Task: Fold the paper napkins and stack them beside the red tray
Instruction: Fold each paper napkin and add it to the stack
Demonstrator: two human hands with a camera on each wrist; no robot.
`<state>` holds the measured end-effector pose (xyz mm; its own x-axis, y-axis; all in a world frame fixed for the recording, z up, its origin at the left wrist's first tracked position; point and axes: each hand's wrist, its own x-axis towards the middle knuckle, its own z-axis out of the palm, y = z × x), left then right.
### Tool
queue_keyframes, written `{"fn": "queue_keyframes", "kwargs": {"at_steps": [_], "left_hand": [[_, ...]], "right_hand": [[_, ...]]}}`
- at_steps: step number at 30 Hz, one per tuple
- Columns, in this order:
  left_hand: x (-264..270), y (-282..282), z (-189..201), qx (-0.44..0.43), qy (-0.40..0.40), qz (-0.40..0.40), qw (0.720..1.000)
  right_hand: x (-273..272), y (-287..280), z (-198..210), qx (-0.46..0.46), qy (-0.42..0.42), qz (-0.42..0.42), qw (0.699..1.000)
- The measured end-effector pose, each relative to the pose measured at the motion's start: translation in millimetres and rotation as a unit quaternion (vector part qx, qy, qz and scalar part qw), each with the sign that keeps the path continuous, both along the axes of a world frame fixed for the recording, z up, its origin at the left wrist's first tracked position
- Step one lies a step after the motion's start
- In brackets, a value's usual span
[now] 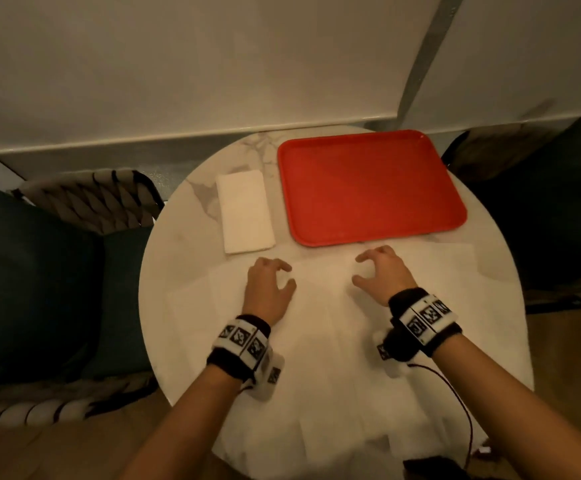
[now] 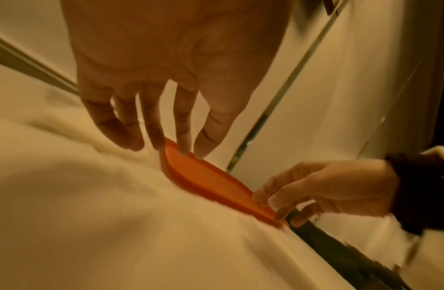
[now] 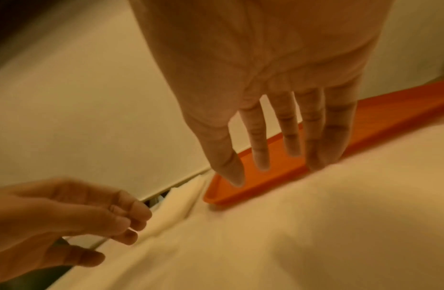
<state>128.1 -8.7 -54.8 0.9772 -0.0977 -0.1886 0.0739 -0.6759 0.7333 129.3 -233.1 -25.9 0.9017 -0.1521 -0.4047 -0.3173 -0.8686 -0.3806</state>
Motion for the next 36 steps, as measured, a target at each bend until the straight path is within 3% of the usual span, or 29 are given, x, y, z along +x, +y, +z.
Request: {"fn": "queue_keyframes", "kwargs": {"at_steps": [5,10,13,18,21,29,32,36], "left_hand": [[-60.9,-57.1,-17.4,-0.004,0.029,-0.085,0.996],[-78.4,-97.0,-24.1,0.012,0.013,-0.070,0.997],[-81.8,-110.5,-29.1,0.062,0.005,-0.037,0.997],[-89.5,-123.4,-35.7,0.186,0.038,-0.071,0.979],[-94.2,-130.5,-38.4,0.202,0.028,-0.074,0.976],[-86.9,-154.8,-35.6,0.056,-0.016,0.024,0.998],[-83.9,-156.9,-37.7,0.013,-0.063,0.006,0.998],[-88.8,-158.6,-29.1,-0.095,-0.053,0.001,0.994]], "right_hand": [[-70.8,-51.2,-13.7,-0.051,0.002,-0.011,0.999],[-112.8,-75.9,-34.9,-0.058,0.007,-0.013,0.998],[-124.9,-81.4,-47.1,-0.045,0.021,-0.004,0.999],[-132.1,-85.9,-58.4,-0.047,-0.005,0.000,0.999],[-133.1,-86.9,-61.3,-0.046,-0.012,0.005,0.999],[-139.2,-90.6,-66.7,-0.043,-0.023,0.016,0.999],[-139.4,-92.2,-66.5,-0.036,-0.034,0.019,0.999],[-140.3,-96.4,-65.8,-0.034,-0.041,0.031,0.998]]}}
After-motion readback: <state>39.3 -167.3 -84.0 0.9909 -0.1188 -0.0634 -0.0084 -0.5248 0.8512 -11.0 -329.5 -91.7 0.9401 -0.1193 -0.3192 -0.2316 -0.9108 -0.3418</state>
